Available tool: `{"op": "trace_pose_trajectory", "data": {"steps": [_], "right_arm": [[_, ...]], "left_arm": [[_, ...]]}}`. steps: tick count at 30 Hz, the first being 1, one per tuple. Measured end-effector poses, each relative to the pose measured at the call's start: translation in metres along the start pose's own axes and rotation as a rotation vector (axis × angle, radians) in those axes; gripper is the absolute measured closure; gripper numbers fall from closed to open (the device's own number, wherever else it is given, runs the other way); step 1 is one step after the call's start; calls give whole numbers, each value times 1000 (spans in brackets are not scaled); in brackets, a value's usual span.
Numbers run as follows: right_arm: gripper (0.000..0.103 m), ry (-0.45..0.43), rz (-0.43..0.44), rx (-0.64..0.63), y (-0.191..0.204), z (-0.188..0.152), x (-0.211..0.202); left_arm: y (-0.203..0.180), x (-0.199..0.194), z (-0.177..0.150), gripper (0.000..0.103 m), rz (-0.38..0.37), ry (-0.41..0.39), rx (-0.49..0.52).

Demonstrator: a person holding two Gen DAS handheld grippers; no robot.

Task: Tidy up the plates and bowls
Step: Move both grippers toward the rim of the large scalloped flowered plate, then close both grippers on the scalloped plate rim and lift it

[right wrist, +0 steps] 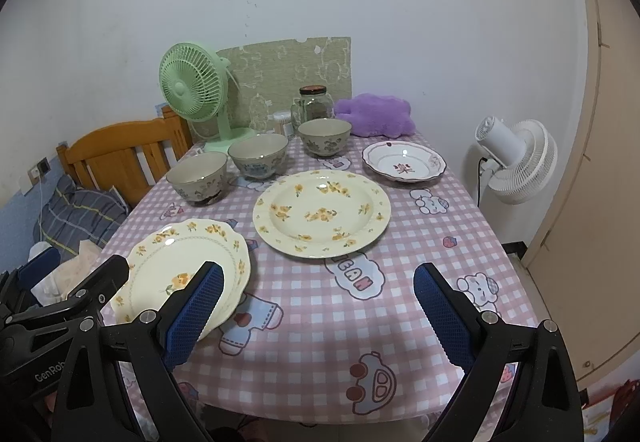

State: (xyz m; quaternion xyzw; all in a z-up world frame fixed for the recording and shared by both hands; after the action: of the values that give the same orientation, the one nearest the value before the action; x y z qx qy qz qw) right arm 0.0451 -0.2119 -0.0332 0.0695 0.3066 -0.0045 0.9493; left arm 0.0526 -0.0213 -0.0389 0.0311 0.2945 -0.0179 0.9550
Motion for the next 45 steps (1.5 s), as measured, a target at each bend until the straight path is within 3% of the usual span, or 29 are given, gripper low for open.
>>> {"op": "trace_pose_trajectory", "data": {"steps": [32, 40, 45], "right_arm": [[6, -3, -1, 3, 0, 1, 0], [6, 34, 22, -2, 22, 4, 19], [6, 77, 35, -4, 46, 10, 43]], "left_arm": [[0, 1, -2, 1, -8, -2, -4], [23, 17, 3, 7, -20, 26, -17], [42, 39, 10, 16, -6, 69, -7]]}}
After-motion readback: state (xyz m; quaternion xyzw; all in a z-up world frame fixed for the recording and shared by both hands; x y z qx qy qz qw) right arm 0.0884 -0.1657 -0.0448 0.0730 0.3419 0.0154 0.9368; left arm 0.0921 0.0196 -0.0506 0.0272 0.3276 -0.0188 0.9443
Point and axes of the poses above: each gripper's, at about its wrist camera, not at the fingertips, and x roughly the way its jaws point, y to its left, z to its top, the point moved 7 cm from there along x, roughly the way its jaws point, and after that the axes turned 5 degrees about x, right-handed, at the moved point
